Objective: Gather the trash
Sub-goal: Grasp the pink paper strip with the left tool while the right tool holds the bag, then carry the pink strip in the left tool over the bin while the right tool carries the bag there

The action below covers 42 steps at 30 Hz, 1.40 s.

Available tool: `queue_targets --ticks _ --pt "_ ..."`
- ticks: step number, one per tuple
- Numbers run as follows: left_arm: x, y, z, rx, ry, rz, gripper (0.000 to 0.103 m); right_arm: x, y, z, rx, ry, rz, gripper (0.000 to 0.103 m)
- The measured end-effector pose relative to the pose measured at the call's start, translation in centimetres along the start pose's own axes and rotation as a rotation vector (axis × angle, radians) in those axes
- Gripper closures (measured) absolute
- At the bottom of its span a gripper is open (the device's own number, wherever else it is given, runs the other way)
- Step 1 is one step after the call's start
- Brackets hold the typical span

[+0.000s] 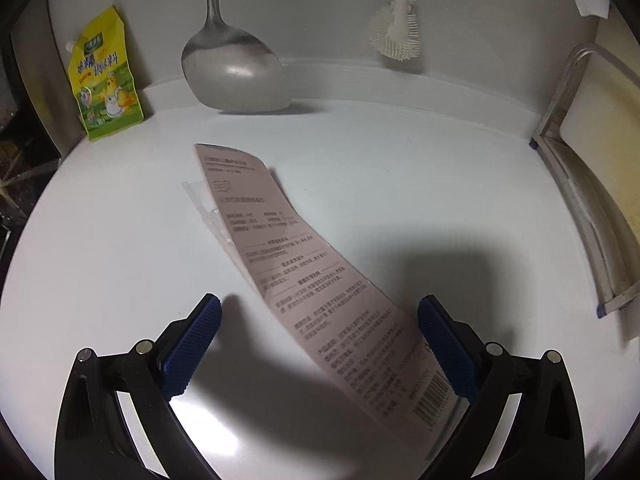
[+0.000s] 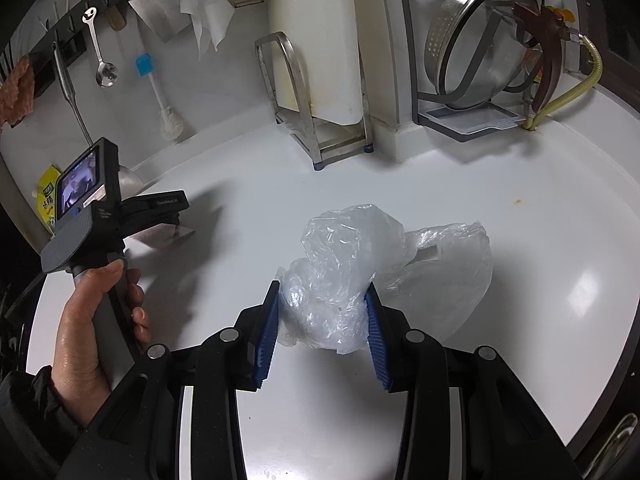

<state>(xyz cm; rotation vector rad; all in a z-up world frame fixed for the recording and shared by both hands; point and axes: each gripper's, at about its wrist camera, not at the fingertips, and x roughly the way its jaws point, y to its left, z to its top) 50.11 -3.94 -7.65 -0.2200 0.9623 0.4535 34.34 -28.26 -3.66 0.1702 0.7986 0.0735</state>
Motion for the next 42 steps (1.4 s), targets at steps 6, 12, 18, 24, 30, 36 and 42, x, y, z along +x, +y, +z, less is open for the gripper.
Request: queue_targets --ticks 6,12,18,24,30,36,42 --pt "-0.1 -0.3 0.3 0.008 -0.009 0.033 0.008 0.1 -0.1 0.0 0.002 0.0 -0.002 0.064" --pt "-0.8 0.1 -0.1 0.008 -0.035 -0.019 0.046 0.1 -0.2 0.0 0.003 -0.001 -0.003 0.064" --pt "-1.5 0.4 -0.7 0.048 -0.063 -0.054 0.08 0.0 -0.1 0.0 0.0 -0.006 -0.001 0.064" --pt "-2.7 1.2 -1.5 0.089 -0.076 -0.118 0.09 0.1 0.0 -0.2 -0.005 -0.008 0.0 0.064" --pt "-5.4 3.0 -2.9 0.145 -0.136 -0.157 0.09 -0.5 0.6 -0.2 -0.016 -0.024 0.003 0.064" --pt "-10.2 6.6 -5.2 0.209 -0.227 -0.211 0.09 -2.4 1.9 -1.7 -0.04 -0.048 0.021 0.064" --pt "-15.5 10.5 -9.4 0.294 -0.324 -0.267 0.09 -5.8 2.6 -6.1 -0.036 -0.046 0.035 0.064"
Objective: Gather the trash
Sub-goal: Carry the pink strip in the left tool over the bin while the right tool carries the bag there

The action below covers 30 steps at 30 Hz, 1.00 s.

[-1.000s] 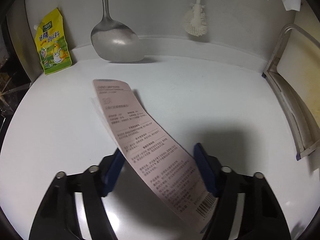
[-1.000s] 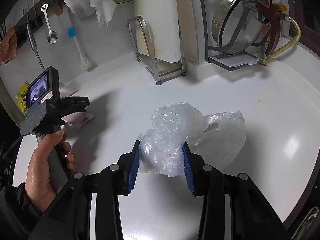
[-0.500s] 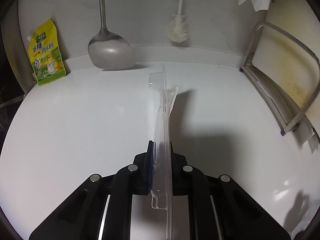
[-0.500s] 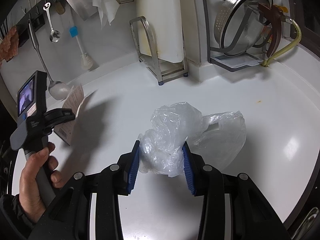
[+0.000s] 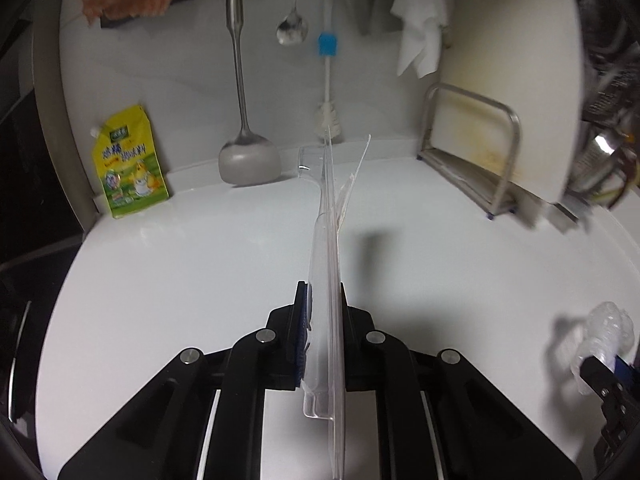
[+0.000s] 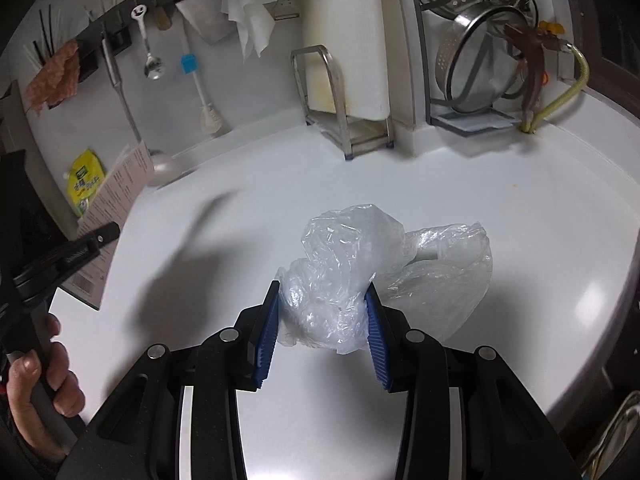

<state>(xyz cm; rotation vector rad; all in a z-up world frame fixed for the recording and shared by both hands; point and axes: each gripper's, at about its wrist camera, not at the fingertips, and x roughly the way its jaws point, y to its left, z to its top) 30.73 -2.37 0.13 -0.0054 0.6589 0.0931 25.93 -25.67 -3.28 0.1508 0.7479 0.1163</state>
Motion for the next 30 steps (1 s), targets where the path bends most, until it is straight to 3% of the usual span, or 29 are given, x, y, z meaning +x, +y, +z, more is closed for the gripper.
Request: queue_targets --ticks 5,16,24,30 --pt "-5.7 1.2 -2.7 0.022 -0.044 -0.05 0.09 -4.9 0.7 -3.4 0.005 -0.018 -0.008 0.064" --pt "-15.8 1.0 -10.9 0.091 -0.058 -0.198 0.09 -14.3 2.8 -12.9 0.054 -0.056 -0.004 0.064" --pt "-20.6 0.8 -16.7 0.093 -0.029 -0.288 0.09 -18.5 4.4 -19.0 0.049 -0.05 -0.011 0.064" --pt "-22.0 0.6 -20.0 0.108 0.006 -0.308 0.09 -19.9 4.7 -21.9 0.052 -0.042 -0.02 0.064"
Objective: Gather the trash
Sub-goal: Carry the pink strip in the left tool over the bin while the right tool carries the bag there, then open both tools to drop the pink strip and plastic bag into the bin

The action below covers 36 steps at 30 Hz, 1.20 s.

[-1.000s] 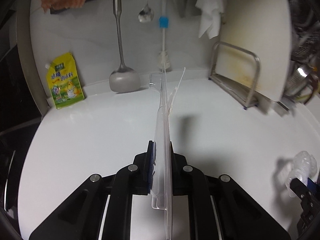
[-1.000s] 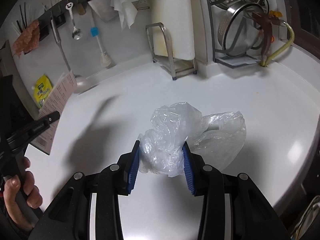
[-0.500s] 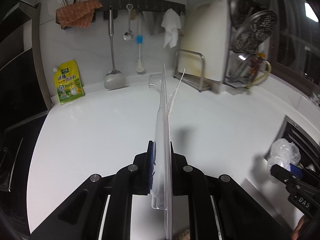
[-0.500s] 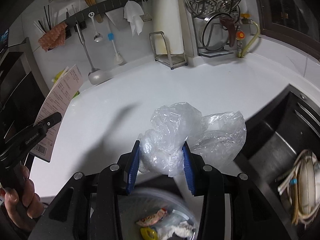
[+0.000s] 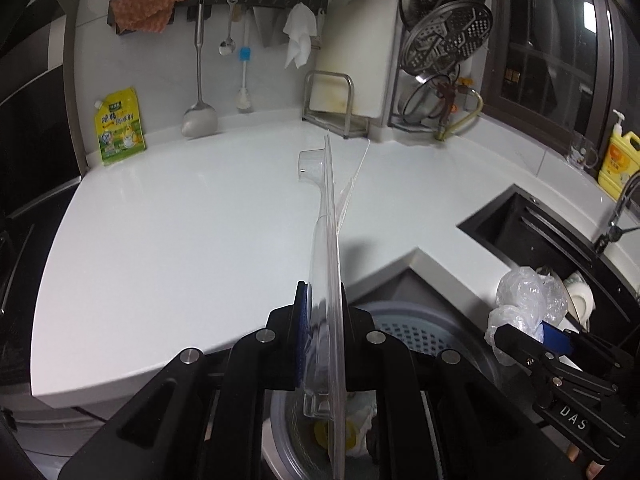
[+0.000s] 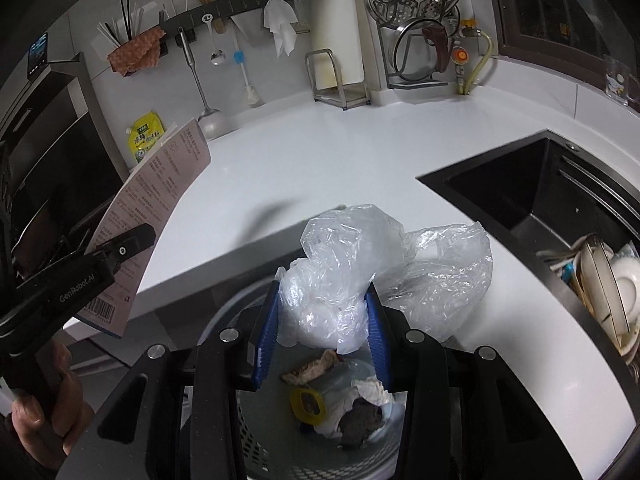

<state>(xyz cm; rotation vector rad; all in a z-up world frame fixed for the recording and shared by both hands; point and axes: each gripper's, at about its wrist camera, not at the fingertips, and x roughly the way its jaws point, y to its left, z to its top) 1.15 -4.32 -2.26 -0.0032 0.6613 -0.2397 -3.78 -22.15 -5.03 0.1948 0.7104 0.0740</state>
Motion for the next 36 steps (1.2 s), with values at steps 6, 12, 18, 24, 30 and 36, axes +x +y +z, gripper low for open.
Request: queue_targets --ticks 6,12,18,24,30,36 --pt "-0.2 -0.5 -2.9 0.027 0.041 -0.002 0.09 -0.3 0.2 -2.2 0.007 0.012 0.007 0.064" --pt "0.1 -1.0 -5.1 0.035 0.083 -0.024 0.09 -0.1 0.2 -3.7 0.01 0.029 0.011 0.064" --pt "0.4 -1.8 -6.3 0.058 0.103 -0.036 0.09 0.4 0.1 -5.2 0.012 0.055 0.018 0.064" --pt "1.4 -2.0 -6.9 0.055 0.135 -0.05 0.09 1.4 -0.2 -5.8 0.014 0.09 0.021 0.064" --pt "2.1 -1.9 -7.1 0.047 0.154 -0.056 0.09 2.2 -0.2 -5.9 0.019 0.11 0.027 0.064" --pt "2.5 -1.6 -7.3 0.043 0.162 -0.051 0.089 3.3 -0.2 -6.2 0.021 0.133 0.034 0.064"
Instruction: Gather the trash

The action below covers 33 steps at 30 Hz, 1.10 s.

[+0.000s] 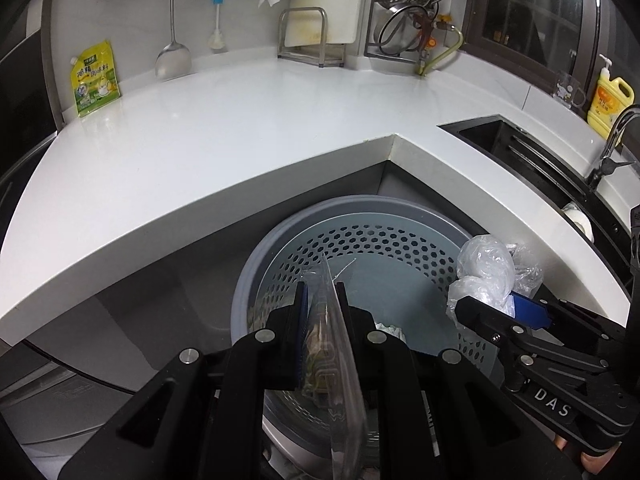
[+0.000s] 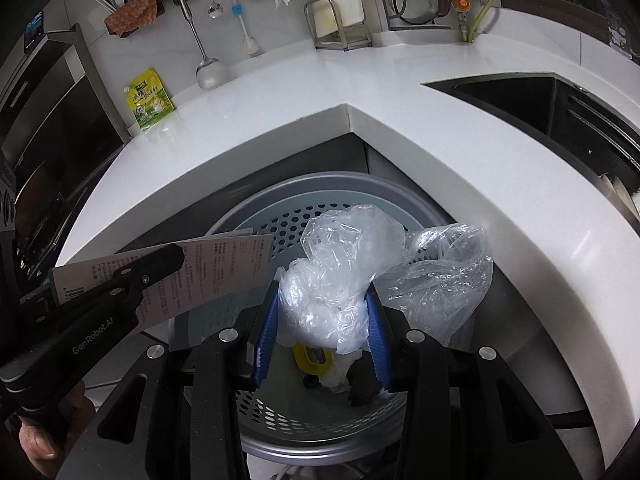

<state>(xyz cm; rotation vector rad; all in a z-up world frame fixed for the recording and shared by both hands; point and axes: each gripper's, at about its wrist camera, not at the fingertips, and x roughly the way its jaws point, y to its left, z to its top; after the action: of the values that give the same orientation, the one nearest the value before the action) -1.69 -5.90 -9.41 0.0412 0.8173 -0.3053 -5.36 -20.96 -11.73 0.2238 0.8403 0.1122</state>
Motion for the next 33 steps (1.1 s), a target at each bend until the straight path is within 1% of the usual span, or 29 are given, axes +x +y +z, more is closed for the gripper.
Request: queue_targets --ticks 3,5,6,7,8,9,11,13,16,18,24,30,33 --pt "0.0 0.3 0.0 -0.01 -0.001 -0.001 0.088 0.0 0.1 0.1 -0.004 0.0 0.001 0.064" --pt "-0.2 0.6 0.0 -0.023 -0.006 -0.004 0.087 0.0 0.1 0.1 -0.006 -0.002 -0.005 0.061" --pt "-0.3 0.7 0.0 -0.025 -0.009 -0.003 0.082 0.0 0.2 0.2 -0.007 -0.002 -0.007 0.058" --pt "-0.4 0.7 0.0 -0.024 -0.015 0.0 0.079 -0.1 0.2 0.2 -0.007 -0.005 -0.01 0.052" --pt "-0.5 0.7 0.0 -0.024 -0.019 0.005 0.07 -0.2 0.2 0.2 -0.007 -0.01 -0.011 0.05" --pt "-0.6 0.7 0.1 -0.025 -0.023 0.008 0.055 -0.3 0.2 0.2 -0.007 -0.015 -0.012 0.047" --pt "-1.0 0.8 0.1 -0.031 -0.042 0.011 0.043 -0.6 0.2 0.3 -0.005 -0.026 -0.017 0.043" --pt "-1.3 0.8 0.2 -0.027 -0.049 0.015 0.043 -0.8 0.1 0.4 -0.004 -0.032 -0.023 0.04" --pt "-1.6 0.9 0.3 -0.028 -0.053 0.018 0.043 -1.2 0.1 0.5 -0.001 -0.038 -0.027 0.04" --pt "-1.8 0.9 0.4 -0.028 -0.056 0.021 0.04 -1.5 0.1 0.5 -0.001 -0.046 -0.029 0.04" --pt "-2.7 1.1 0.5 -0.036 -0.076 0.039 0.038 -2.3 0.6 0.2 -0.006 -0.053 -0.047 0.039" --pt "-3.9 1.4 0.4 -0.046 -0.105 0.053 0.027 -3.3 1.1 0.2 -0.015 -0.079 -0.062 0.036" --pt "-4.5 1.5 0.4 -0.051 -0.114 0.064 0.027 -3.7 1.4 0.1 -0.018 -0.087 -0.064 0.035"
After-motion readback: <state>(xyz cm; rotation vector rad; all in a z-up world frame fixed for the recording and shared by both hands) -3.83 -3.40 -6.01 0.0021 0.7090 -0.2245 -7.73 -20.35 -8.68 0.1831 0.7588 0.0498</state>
